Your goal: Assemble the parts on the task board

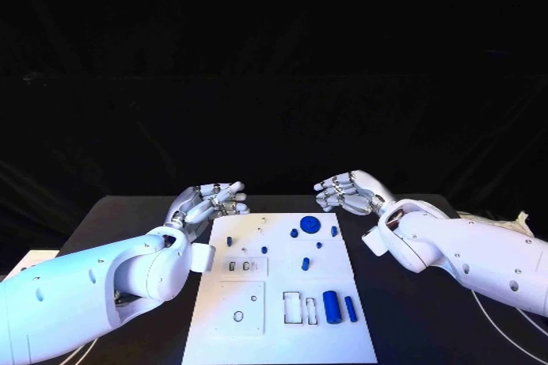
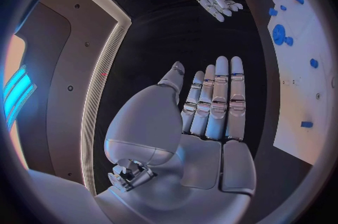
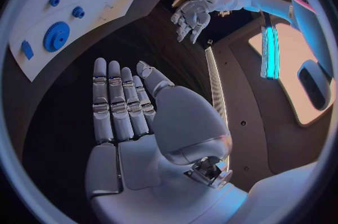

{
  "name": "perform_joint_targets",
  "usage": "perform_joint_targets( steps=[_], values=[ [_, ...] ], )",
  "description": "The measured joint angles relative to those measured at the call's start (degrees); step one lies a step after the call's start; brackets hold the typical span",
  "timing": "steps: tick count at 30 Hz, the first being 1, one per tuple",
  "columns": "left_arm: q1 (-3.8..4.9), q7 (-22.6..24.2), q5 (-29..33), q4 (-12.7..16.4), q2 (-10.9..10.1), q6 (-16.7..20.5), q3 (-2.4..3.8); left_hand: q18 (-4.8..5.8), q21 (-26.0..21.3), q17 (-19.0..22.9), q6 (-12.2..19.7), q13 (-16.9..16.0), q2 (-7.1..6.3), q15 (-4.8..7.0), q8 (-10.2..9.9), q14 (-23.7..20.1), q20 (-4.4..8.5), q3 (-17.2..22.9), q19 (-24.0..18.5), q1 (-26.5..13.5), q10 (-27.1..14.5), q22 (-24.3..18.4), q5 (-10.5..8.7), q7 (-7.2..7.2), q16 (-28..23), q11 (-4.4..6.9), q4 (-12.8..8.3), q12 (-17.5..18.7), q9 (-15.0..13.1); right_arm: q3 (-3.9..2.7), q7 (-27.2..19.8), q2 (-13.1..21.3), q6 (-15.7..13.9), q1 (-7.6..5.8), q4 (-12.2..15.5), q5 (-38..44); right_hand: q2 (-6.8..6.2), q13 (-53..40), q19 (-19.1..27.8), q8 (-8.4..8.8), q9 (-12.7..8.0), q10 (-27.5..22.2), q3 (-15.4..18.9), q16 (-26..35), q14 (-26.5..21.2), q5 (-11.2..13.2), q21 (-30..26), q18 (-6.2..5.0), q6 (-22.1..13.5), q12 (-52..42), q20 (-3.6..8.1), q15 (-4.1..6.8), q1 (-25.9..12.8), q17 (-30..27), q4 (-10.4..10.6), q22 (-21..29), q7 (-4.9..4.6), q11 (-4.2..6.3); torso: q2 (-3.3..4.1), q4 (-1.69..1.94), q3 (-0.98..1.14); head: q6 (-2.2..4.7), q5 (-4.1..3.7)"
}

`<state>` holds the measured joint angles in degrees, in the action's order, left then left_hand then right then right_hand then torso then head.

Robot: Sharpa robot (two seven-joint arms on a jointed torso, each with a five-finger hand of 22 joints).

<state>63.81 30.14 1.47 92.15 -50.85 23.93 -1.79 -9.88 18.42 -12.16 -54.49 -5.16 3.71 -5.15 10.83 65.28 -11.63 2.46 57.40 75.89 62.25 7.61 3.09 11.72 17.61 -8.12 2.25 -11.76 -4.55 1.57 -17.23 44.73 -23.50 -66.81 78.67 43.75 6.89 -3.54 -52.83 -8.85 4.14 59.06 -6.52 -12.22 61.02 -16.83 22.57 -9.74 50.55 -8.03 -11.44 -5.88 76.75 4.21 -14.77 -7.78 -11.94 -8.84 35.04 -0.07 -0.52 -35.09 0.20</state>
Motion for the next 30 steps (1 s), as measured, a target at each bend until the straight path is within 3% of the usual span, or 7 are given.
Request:
perform_joint_targets(
  steps=[4,9,13,20,24,26,30],
  values=[
    [0.21,-0.4,-0.3,3.7,-2.2,-1.4,0.01,0.02,1.1,-2.5,-1.7,-0.2,-0.09,1.44,-0.7,4.5,1.44,0.1,3.9,0.6,3.0,0.2,0.00,-1.02,2.0,1.22,-0.1,0.5,0.2,-0.45,2.2,0.2,0.1,-0.68,0.9,11.2,-1.40,0.0,-3.3,0.00,-0.1,4.5,-2.0,-0.2,5.1,0.3,3.1,0.01,3.5,0.7,1.65,1.50,-0.6,0.7,-0.8,-1.3,0.68,1.14,1.39,0.46,-0.11,0.09,-0.54],
    [0.64,-0.9,-0.6,8.4,-4.6,-2.8,0.11,0.03,2.4,-6.1,-2.3,-0.1,-0.09,2.49,-2.2,6.9,2.58,0.1,7.0,0.6,3.8,0.9,0.00,-1.16,5.1,1.59,-0.1,2.3,0.5,-0.91,7.0,0.2,0.7,-1.52,2.1,26.3,-3.10,-0.2,-6.4,0.57,-0.1,9.1,-3.8,-1.2,10.9,0.7,7.7,0.01,6.8,1.8,3.41,3.15,-1.4,2.0,-1.3,-3.6,1.73,2.49,3.43,1.16,-0.44,0.43,-1.33],
    [0.93,-1.3,-0.7,11.4,-6.1,-3.7,0.16,0.03,2.8,-8.4,-2.6,0.0,-0.09,2.58,-3.0,7.0,2.85,0.1,7.7,0.6,4.1,1.3,0.00,-1.19,7.0,1.47,-0.1,3.3,0.5,-1.22,11.2,0.1,1.5,-2.36,3.2,37.0,-6.09,-0.4,-11.8,2.36,-0.1,14.5,-6.4,-4.7,21.4,0.9,16.9,0.00,10.5,3.7,6.18,6.07,-3.3,6.4,-1.2,-8.5,3.62,4.67,4.98,1.68,-0.72,0.87,-1.76],
    [1.20,-1.6,-0.6,14.7,-7.5,-4.6,0.23,0.03,3.0,-10.1,-2.8,0.0,-0.09,2.50,-3.6,7.0,2.85,0.1,7.7,0.6,4.1,1.4,0.00,-0.99,8.2,1.47,-0.1,4.1,0.5,-1.74,17.4,-0.2,3.7,-3.59,4.8,50.2,-8.22,-0.6,-14.9,4.68,-0.1,15.4,-9.0,-12.4,23.0,2.1,23.8,0.00,10.6,4.2,7.34,7.11,-5.4,13.5,-0.2,-12.6,4.39,5.57,7.31,2.72,-1.26,1.49,-2.77],
    [1.23,-1.8,-0.6,15.5,-8.0,-4.9,0.23,0.03,3.0,-10.6,-2.8,0.0,-0.09,2.36,-4.0,6.8,2.65,0.1,7.9,0.6,4.1,1.5,0.00,-0.99,8.6,1.47,-0.1,4.5,0.5,-1.88,20.0,-0.4,5.1,-4.11,5.4,54.7,-9.53,-0.6,-19.2,5.01,-0.1,14.2,-10.4,-19.3,22.9,2.9,33.7,0.10,10.2,4.2,7.40,7.24,-6.7,18.1,1.0,-25.3,4.79,6.28,8.18,3.21,-1.52,1.62,-3.21],
    [1.25,-1.8,-0.6,15.7,-8.3,-5.0,0.23,0.03,3.0,-10.8,-2.8,0.0,-0.09,2.36,-4.0,6.8,2.65,0.1,7.9,0.6,4.1,1.5,0.00,-0.99,8.6,1.47,-0.1,4.5,0.5,-1.94,21.1,-0.4,5.7,-4.34,5.6,56.4,-10.14,-0.6,-20.8,5.00,-0.1,12.8,-11.1,-23.1,22.9,3.1,38.3,1.35,10.2,4.2,7.35,7.23,-7.3,20.9,1.7,-31.3,4.79,6.01,8.52,3.46,-1.64,1.64,-3.42],
    [1.25,-1.9,-0.6,15.9,-8.7,-5.1,0.23,0.04,3.0,-11.2,-2.8,0.0,-0.09,2.30,-4.2,6.5,2.65,0.1,7.9,0.6,4.1,1.6,0.00,-0.99,9.0,1.47,-0.1,4.5,0.5,-2.10,22.9,-0.6,6.8,-4.76,6.2,59.3,-11.06,-0.9,-22.7,5.00,0.0,11.2,-12.4,-30.5,22.9,3.1,44.8,2.26,10.2,4.2,7.17,7.23,-8.1,27.4,3.0,-40.2,4.79,5.56,9.13,3.83,-1.82,1.57,-3.71]
  ],
)
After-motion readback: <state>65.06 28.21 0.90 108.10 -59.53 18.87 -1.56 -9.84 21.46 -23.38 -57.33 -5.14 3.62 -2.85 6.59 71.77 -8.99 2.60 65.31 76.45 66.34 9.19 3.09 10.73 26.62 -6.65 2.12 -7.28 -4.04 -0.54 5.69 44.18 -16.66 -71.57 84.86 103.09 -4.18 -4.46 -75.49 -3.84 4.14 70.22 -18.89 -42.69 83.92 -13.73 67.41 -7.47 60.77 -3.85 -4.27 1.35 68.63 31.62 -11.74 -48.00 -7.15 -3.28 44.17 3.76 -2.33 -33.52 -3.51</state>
